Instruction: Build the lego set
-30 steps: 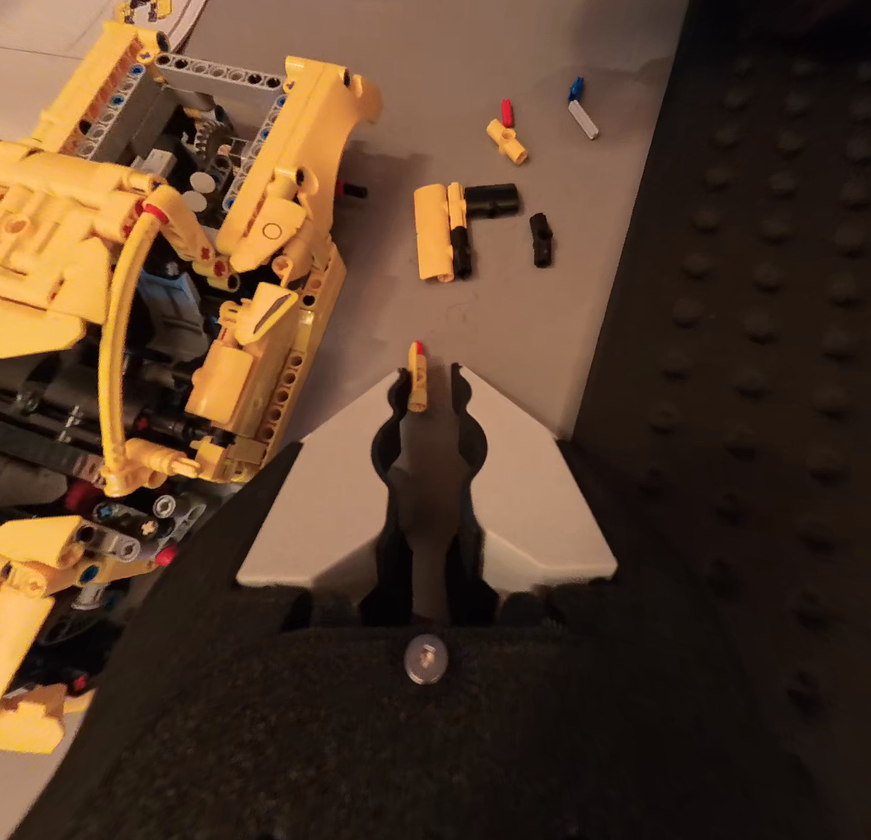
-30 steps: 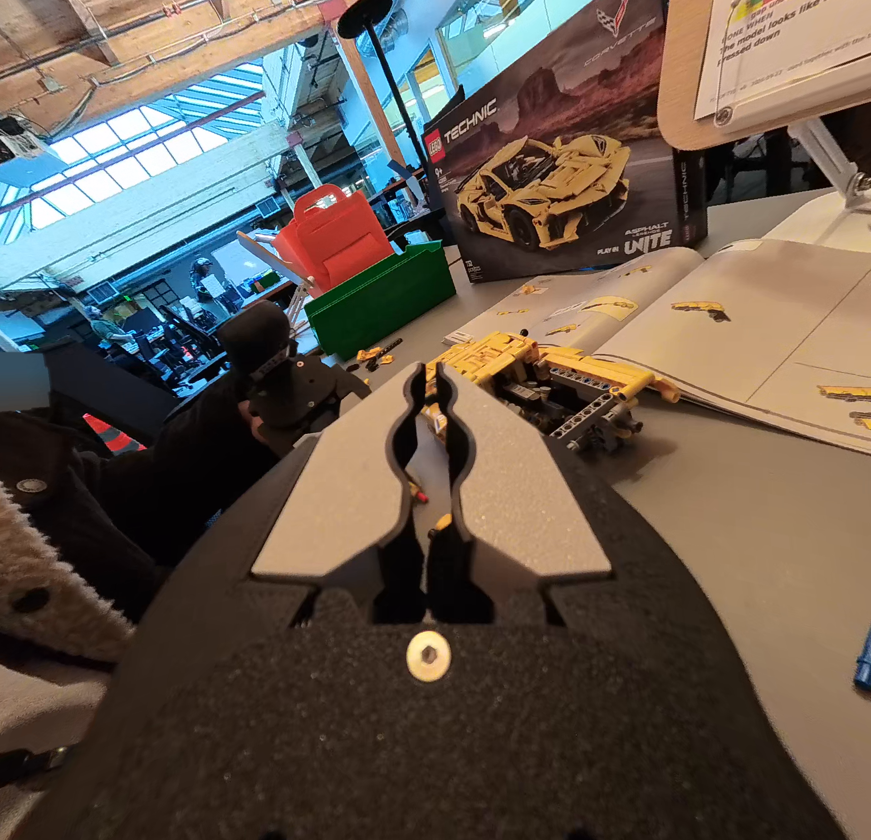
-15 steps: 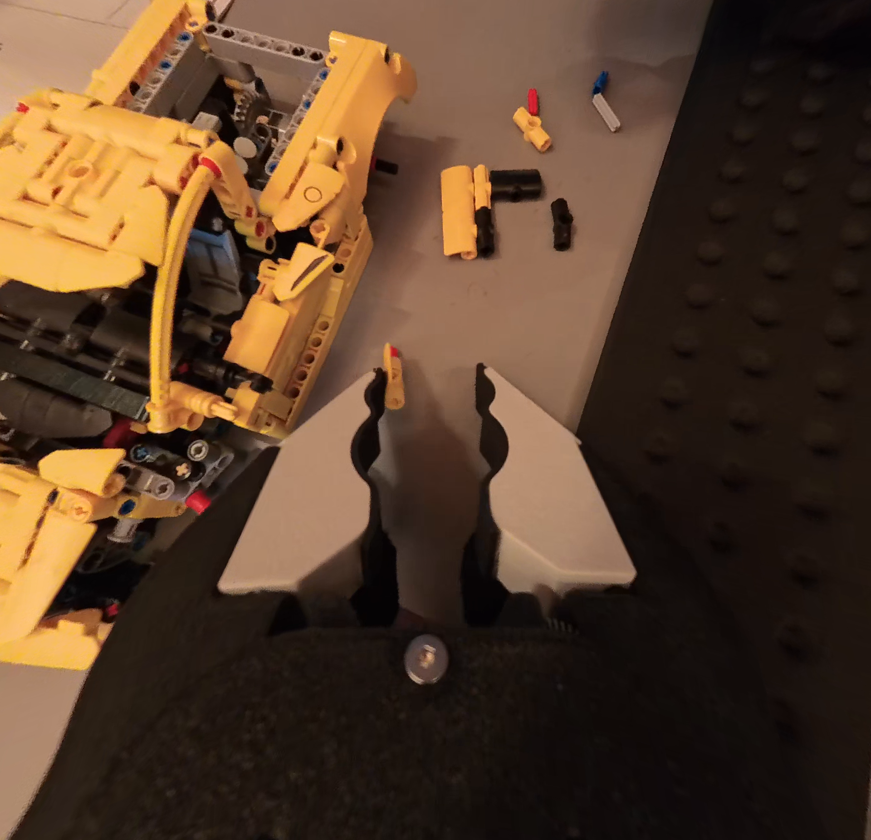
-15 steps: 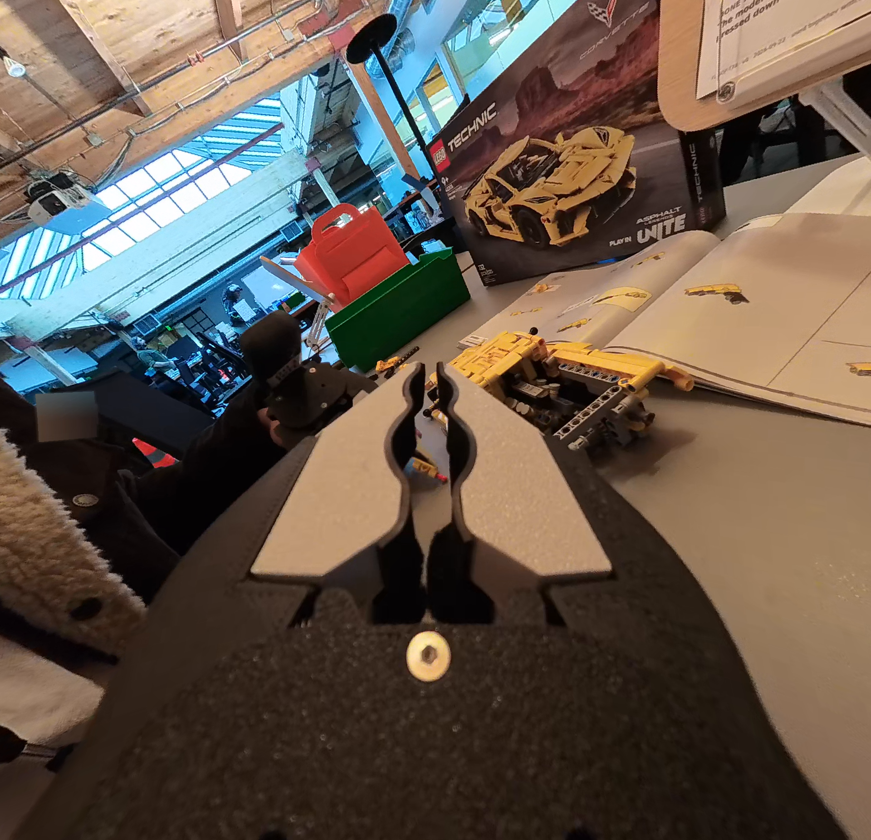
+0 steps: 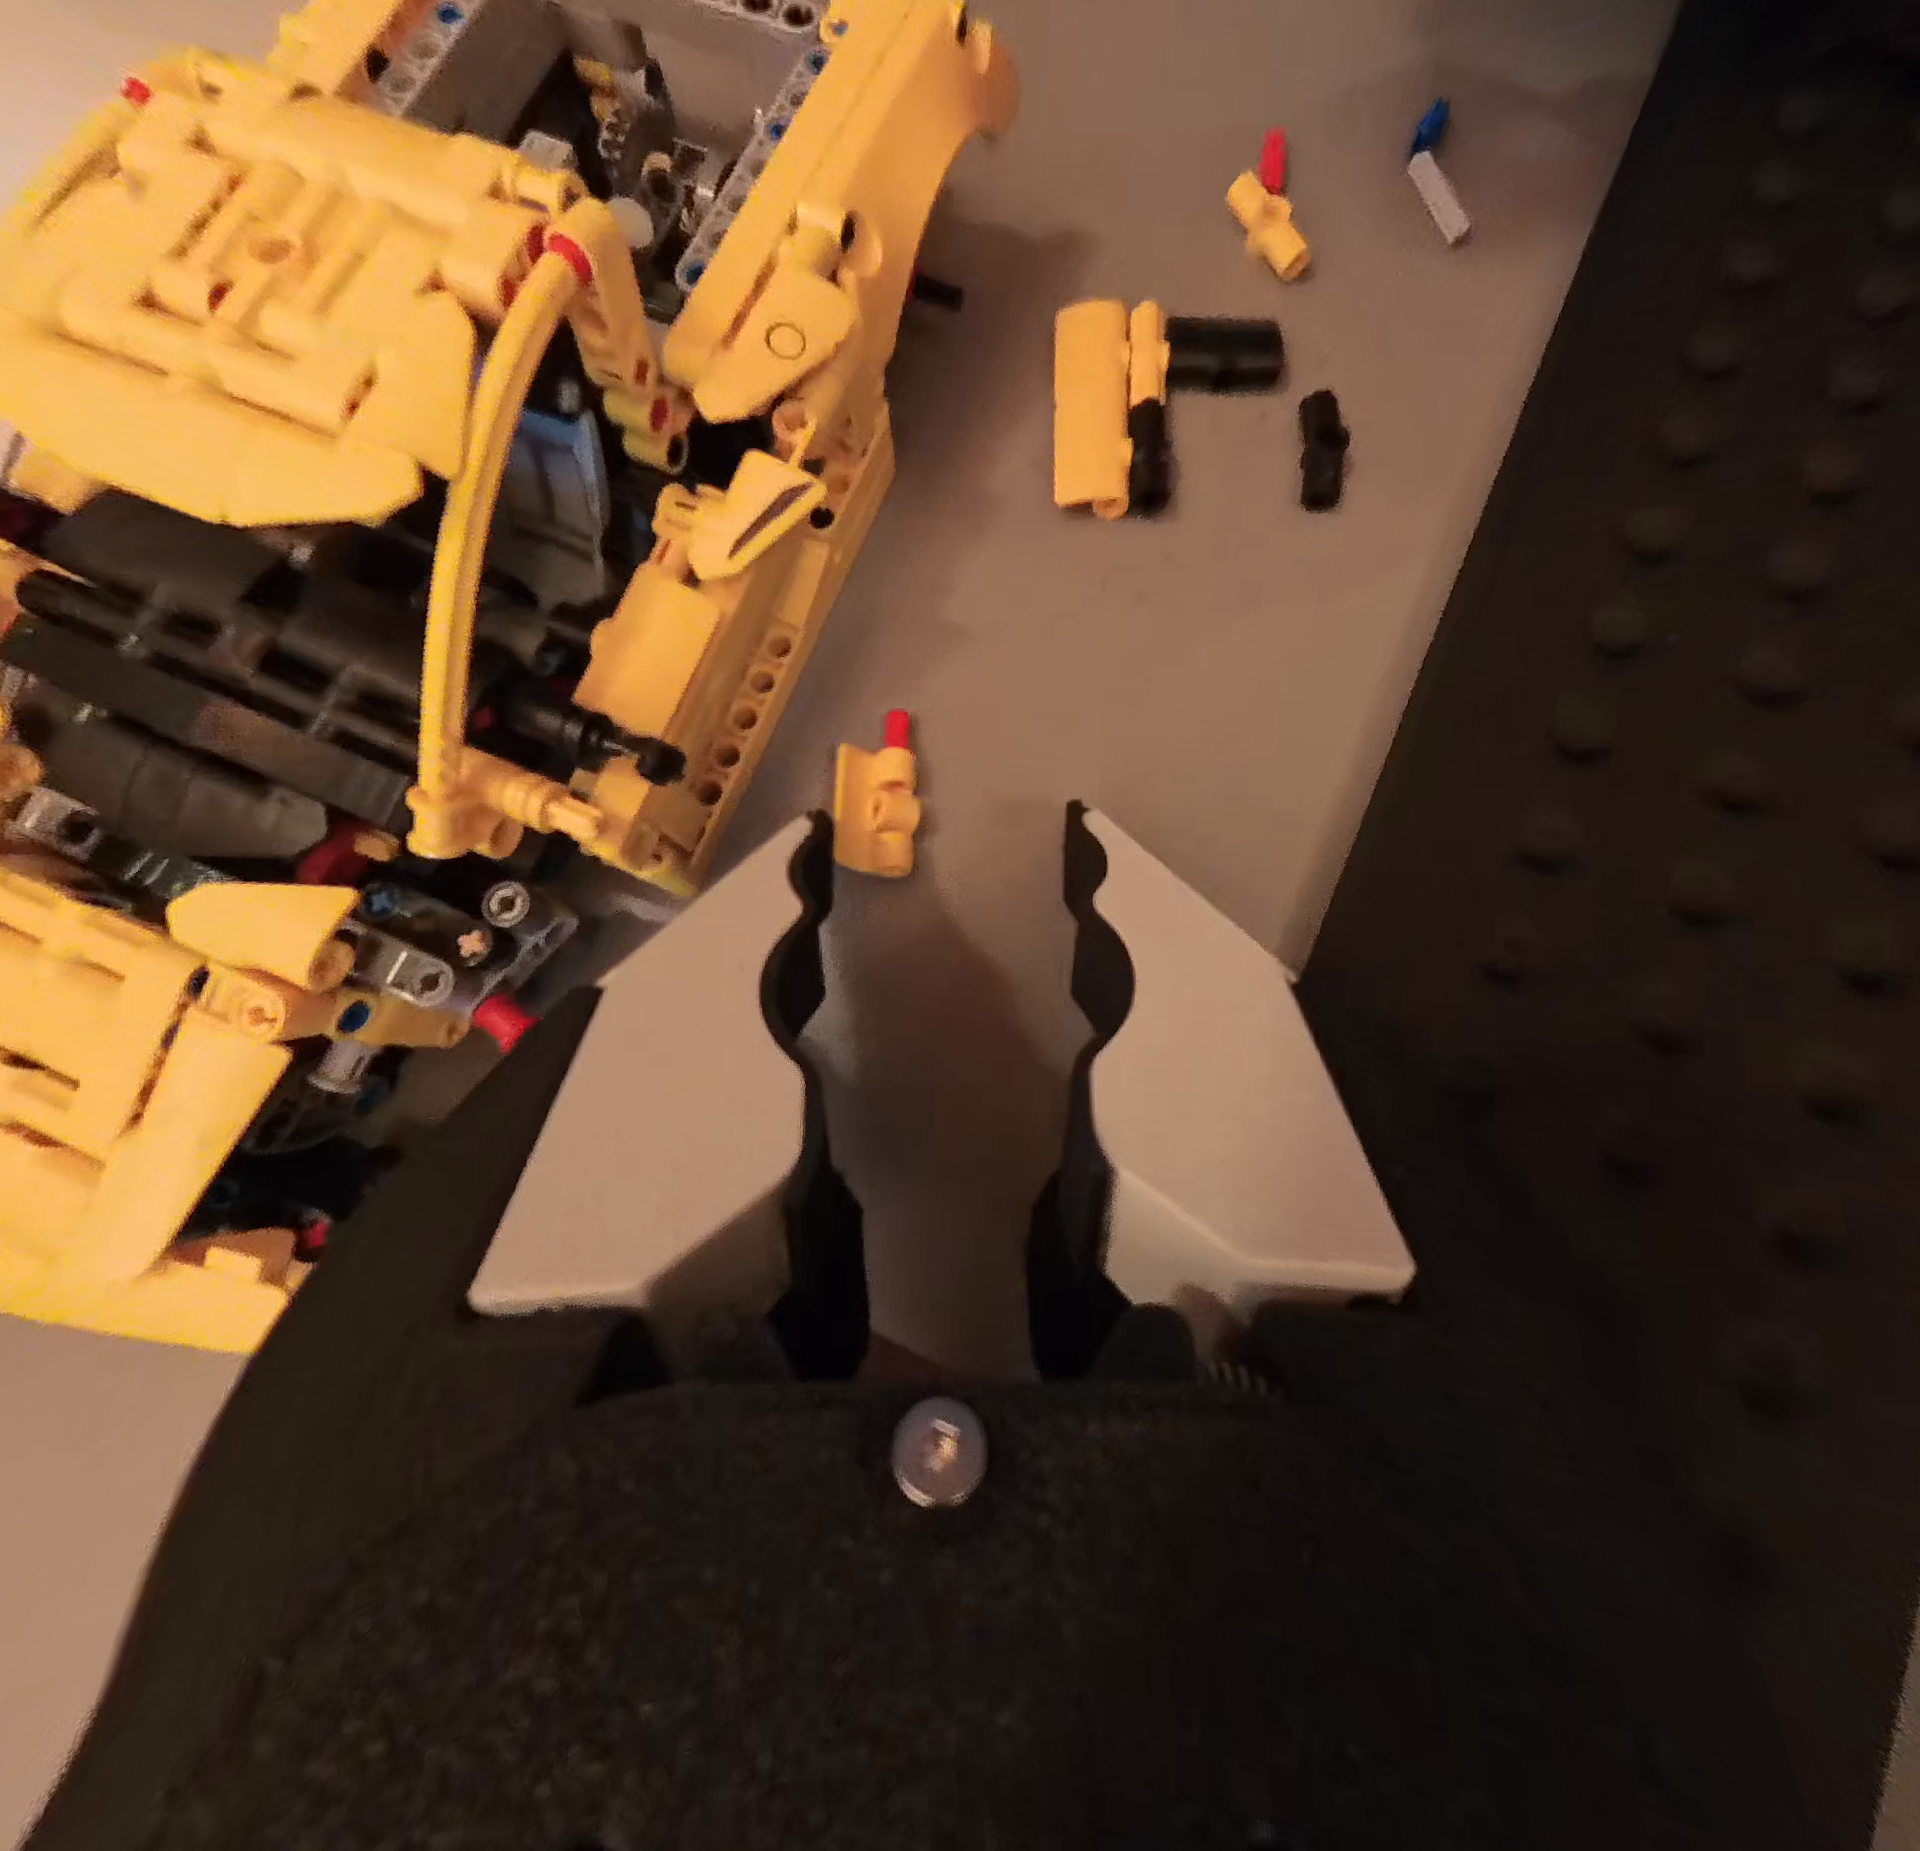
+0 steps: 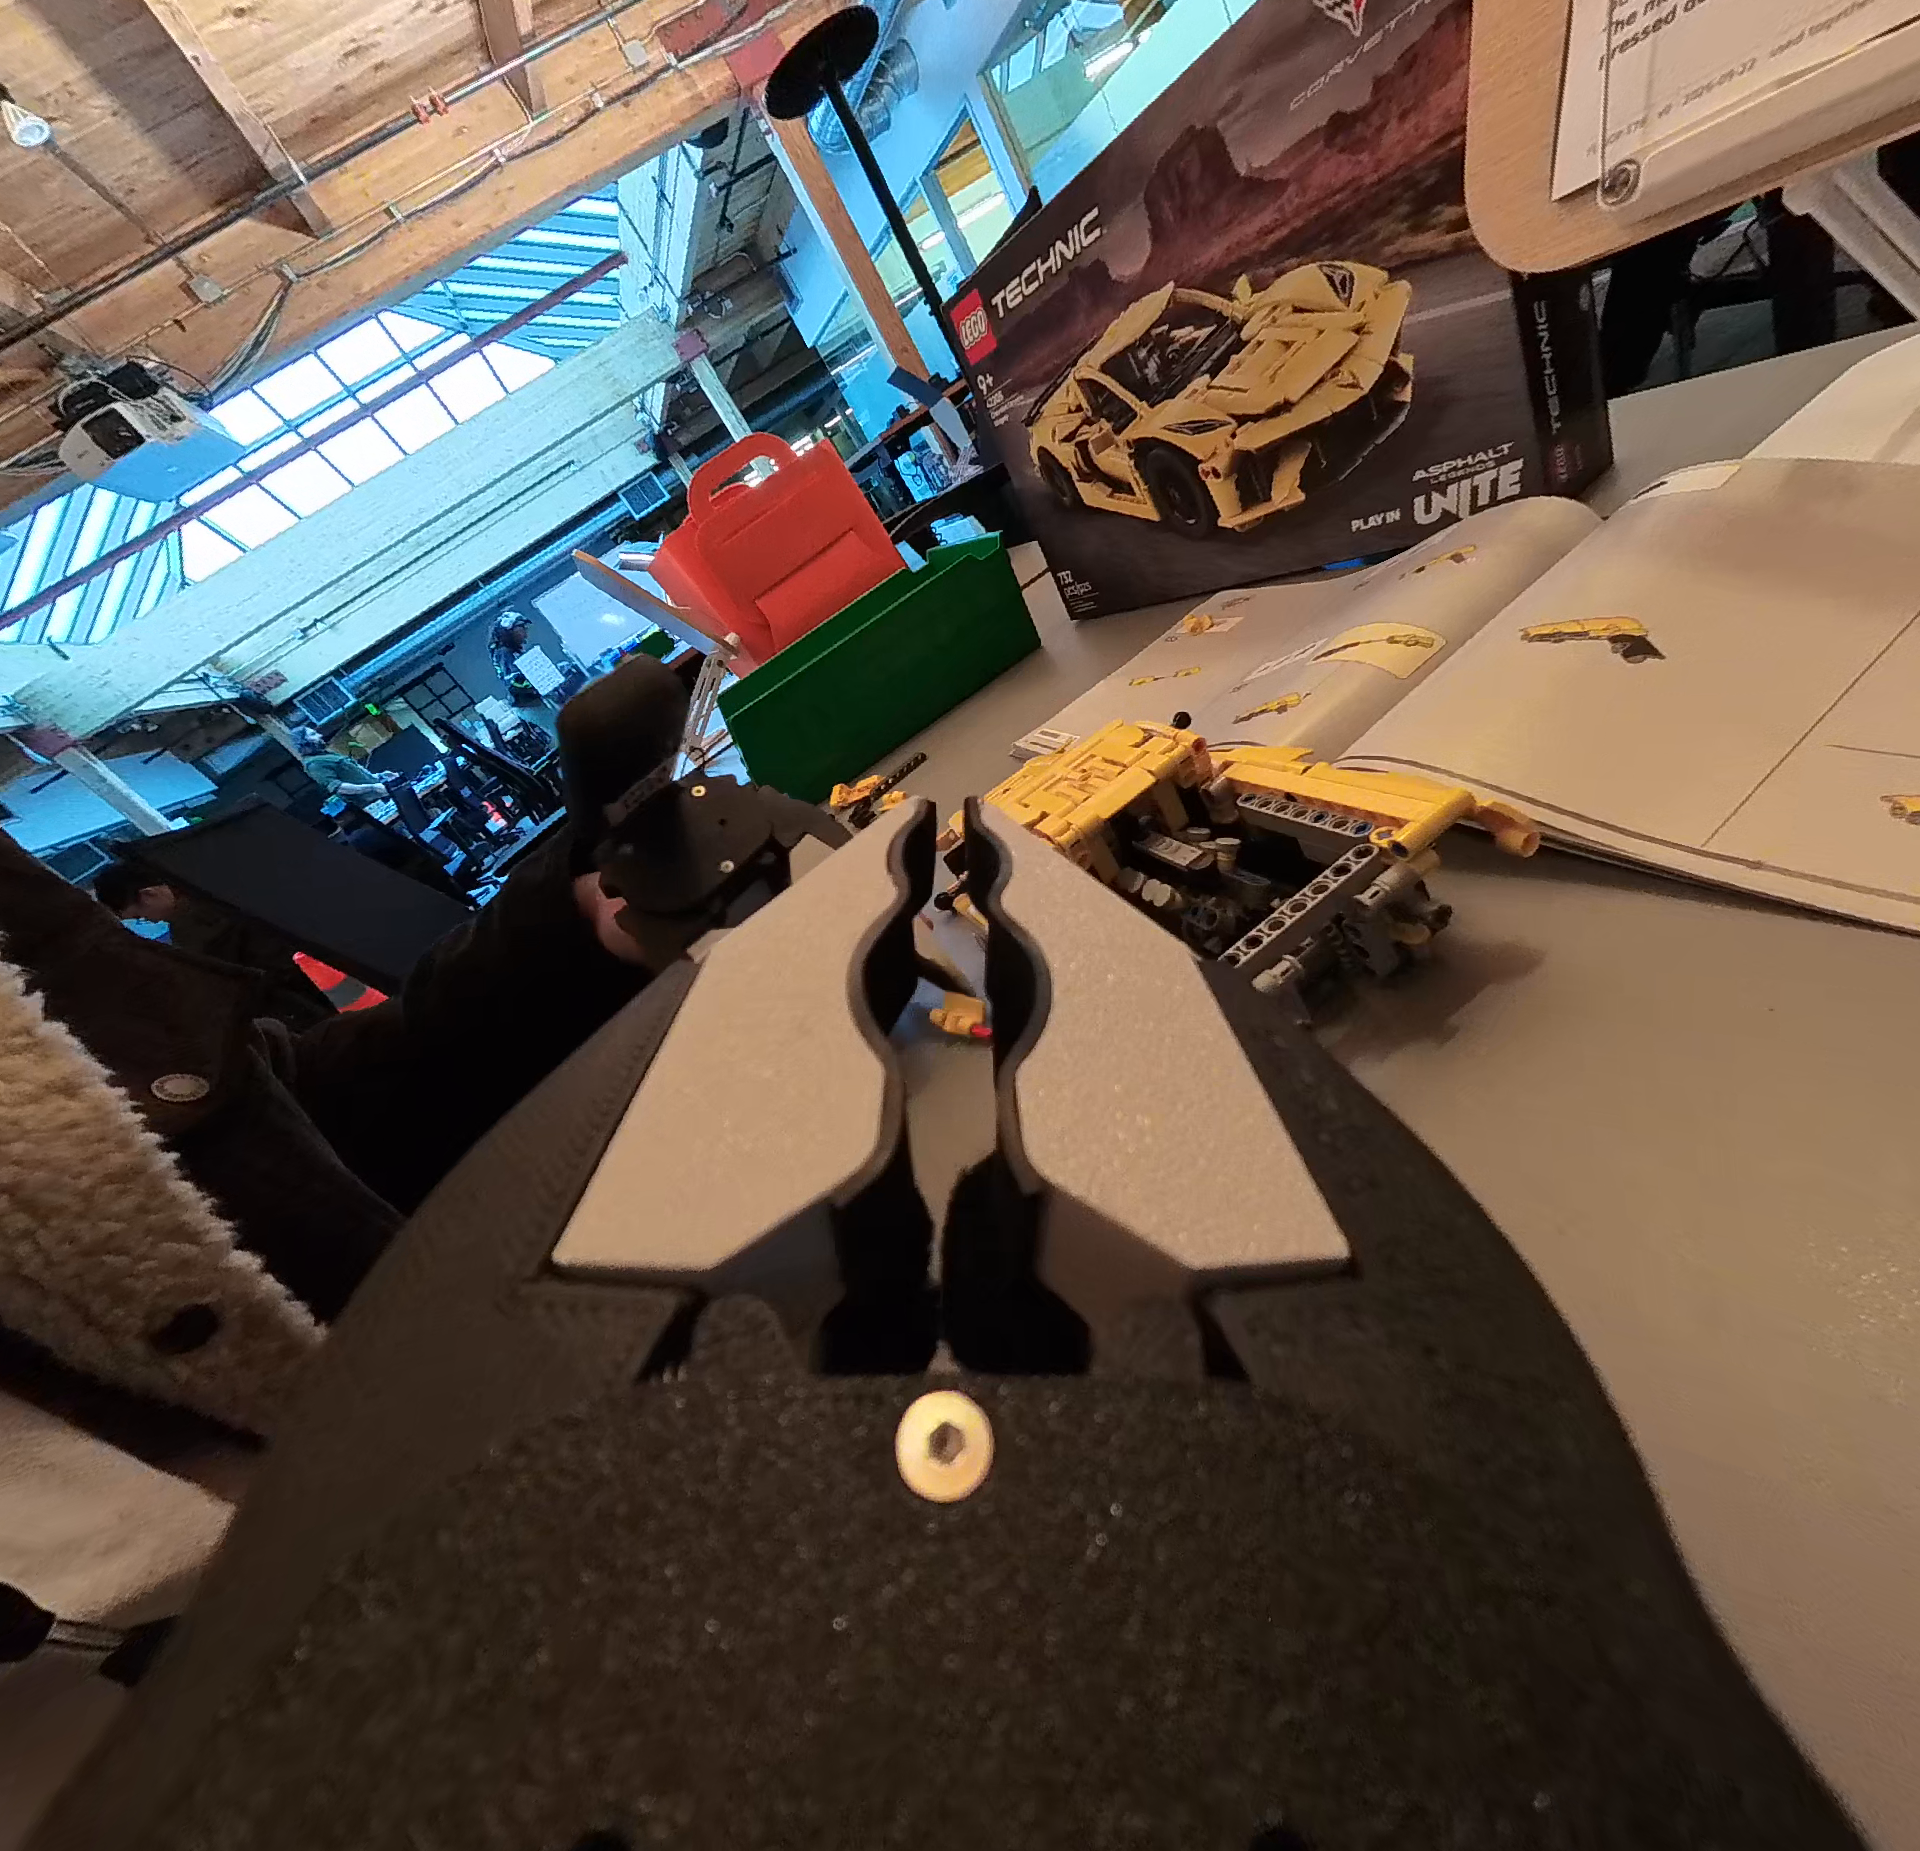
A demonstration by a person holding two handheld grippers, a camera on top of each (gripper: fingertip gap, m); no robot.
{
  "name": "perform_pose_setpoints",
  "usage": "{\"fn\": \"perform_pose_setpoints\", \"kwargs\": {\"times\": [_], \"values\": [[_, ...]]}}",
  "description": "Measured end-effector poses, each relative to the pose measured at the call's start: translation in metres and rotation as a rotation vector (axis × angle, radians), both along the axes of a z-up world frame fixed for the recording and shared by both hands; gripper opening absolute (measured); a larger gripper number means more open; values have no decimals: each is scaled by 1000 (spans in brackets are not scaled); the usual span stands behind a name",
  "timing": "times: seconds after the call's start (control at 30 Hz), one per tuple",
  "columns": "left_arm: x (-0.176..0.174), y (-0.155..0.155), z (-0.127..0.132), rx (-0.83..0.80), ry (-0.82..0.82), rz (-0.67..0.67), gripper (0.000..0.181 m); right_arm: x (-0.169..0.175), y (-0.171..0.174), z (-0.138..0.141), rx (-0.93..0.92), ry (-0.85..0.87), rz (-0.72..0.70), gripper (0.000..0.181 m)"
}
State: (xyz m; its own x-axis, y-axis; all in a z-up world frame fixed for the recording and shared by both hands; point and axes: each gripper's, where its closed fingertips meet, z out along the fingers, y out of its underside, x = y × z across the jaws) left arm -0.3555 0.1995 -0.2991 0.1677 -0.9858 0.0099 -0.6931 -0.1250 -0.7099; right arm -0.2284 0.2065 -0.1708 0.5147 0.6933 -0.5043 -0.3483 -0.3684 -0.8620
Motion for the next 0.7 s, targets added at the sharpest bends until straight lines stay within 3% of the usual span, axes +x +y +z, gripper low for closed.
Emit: {"fn": "perform_pose_setpoints", "kwargs": {"times": [0.1, 0.2, 0.27, 0.33, 0.43, 0.5, 0.57, 0.7], "values": [[-4, 2, 20, 22, -58, 1, 44, 0, 0, 0, 1, -7, 1, 4], [-19, 18, 65, 64, -166, 35, 44, 0, 0, 0, 1, -1, 1, 4], [-38, 46, 98, 86, -244, 88, 43, 0, 0, 0, -4, 7, 6, 4], [-61, 96, 115, 67, -261, 181, 41, -1, -1, 0, -8, 11, 12, 5], [-112, 213, 87, 133, -82, 438, 41, -2, 0, -1, -11, 7, 14, 5], [-129, 265, 58, 136, 15, 490, 43, -1, 0, -2, -13, 3, 12, 5], [-130, 298, 35, 98, 36, 520, 44, -1, 1, -3, -16, 4, 9, 5], [-130, 334, 11, 94, 39, 564, 44, 2, 4, -3, -21, 7, 1, 4]]}}
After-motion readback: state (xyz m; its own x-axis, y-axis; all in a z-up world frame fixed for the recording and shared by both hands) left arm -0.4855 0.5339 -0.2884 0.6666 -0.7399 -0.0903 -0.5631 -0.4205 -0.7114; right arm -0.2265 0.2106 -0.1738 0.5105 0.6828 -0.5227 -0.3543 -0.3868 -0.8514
